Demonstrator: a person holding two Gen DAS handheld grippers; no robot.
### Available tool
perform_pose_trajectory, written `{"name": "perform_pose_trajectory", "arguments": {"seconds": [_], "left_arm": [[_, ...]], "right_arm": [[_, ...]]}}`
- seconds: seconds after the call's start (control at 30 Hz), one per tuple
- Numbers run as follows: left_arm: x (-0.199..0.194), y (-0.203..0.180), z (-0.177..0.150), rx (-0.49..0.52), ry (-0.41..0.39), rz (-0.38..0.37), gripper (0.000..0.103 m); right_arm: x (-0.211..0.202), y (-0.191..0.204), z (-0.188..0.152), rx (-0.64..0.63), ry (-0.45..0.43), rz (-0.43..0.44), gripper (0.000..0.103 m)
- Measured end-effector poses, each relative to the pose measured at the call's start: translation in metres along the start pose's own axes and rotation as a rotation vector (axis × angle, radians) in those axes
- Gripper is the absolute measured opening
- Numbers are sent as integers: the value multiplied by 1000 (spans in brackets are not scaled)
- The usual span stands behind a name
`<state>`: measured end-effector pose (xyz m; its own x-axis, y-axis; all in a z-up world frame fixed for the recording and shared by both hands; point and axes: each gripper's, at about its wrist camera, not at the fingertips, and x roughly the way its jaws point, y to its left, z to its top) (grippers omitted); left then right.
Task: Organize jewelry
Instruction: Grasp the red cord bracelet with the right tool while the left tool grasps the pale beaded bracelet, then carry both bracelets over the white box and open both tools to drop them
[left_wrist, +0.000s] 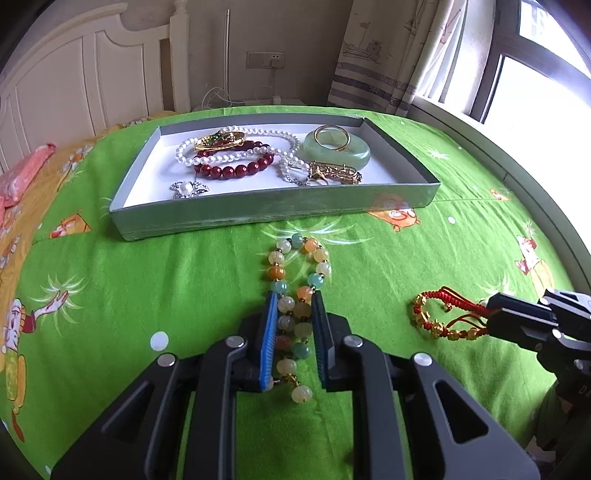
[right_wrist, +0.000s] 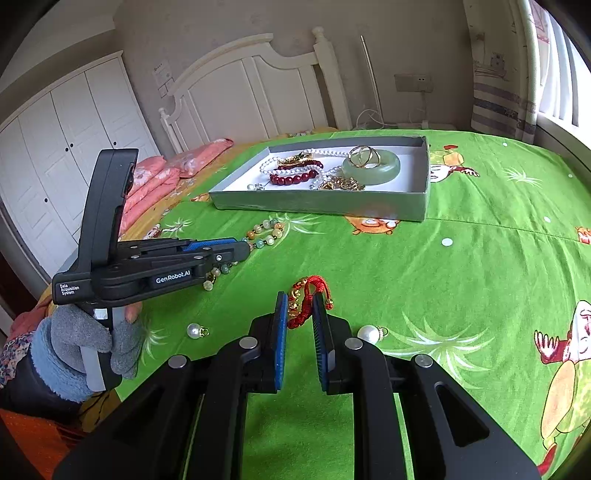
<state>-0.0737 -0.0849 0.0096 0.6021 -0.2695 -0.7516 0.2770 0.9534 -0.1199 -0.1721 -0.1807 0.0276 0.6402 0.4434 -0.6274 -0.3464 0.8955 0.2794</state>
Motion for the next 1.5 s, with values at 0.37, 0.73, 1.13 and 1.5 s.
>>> {"name": "perform_pose_trajectory", "arguments": {"seconds": [0.37, 0.73, 1.13, 1.5], "left_arm": [[-19, 21, -2, -110, -95, -88, 18], [-41, 40, -8, -208, -207, -159, 0], [-31, 26, -17, -153, -65, -40, 36], [-2, 4, 2, 4, 3, 89, 9]], "right_arm": [[-7, -4, 0, 15, -44, 7, 16], [-13, -7, 0, 28, -71, 25, 16], [-13, -7, 0, 25, -70, 46, 16], [-16, -8, -2, 29, -81, 55, 16]]}}
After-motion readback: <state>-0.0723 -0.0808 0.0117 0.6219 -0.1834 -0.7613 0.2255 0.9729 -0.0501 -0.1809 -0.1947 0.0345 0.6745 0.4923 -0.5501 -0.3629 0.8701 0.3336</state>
